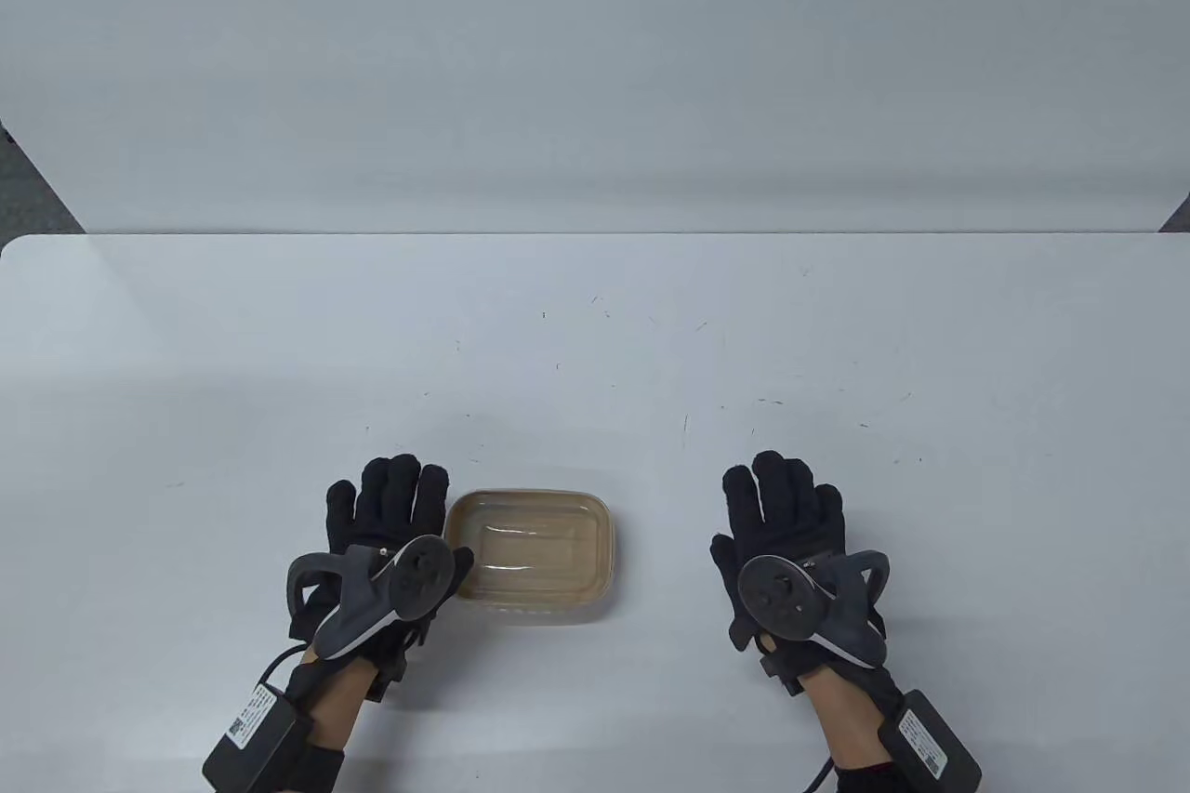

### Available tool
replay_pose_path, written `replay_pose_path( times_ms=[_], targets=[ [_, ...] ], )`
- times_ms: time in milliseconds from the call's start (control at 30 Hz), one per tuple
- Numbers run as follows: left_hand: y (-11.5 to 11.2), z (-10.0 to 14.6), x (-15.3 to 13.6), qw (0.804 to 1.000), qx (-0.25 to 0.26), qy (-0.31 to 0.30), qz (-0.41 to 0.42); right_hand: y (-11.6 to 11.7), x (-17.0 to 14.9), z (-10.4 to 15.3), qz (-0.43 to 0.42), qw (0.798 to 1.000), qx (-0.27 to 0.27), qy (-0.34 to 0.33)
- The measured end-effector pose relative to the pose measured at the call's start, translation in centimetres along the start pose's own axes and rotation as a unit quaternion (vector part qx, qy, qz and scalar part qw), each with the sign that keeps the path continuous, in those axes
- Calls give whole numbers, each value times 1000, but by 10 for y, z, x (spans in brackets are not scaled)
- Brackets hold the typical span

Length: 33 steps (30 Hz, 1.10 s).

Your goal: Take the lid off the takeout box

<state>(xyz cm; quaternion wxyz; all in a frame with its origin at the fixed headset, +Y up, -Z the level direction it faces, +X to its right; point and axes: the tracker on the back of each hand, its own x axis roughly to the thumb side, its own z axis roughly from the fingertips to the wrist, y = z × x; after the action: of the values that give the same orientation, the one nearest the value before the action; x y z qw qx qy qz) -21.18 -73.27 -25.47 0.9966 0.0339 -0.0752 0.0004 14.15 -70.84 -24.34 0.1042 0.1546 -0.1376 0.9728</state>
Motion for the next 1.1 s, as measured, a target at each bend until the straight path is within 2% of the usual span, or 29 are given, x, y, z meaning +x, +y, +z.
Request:
replay_pose_path(
  times_ms=[300, 567, 1100],
  targets=[
    [-3, -1, 3, 1000, -20, -3, 0, 4, 3, -1, 2, 1000, 16, -12],
    [-4, -1, 3, 1000, -24, -2, 0, 1, 4, 0, 3, 1000, 12, -15],
    [-4, -2, 2, 1000, -29, 2, 2, 8, 8, -1, -1, 999, 38, -26]
  ],
)
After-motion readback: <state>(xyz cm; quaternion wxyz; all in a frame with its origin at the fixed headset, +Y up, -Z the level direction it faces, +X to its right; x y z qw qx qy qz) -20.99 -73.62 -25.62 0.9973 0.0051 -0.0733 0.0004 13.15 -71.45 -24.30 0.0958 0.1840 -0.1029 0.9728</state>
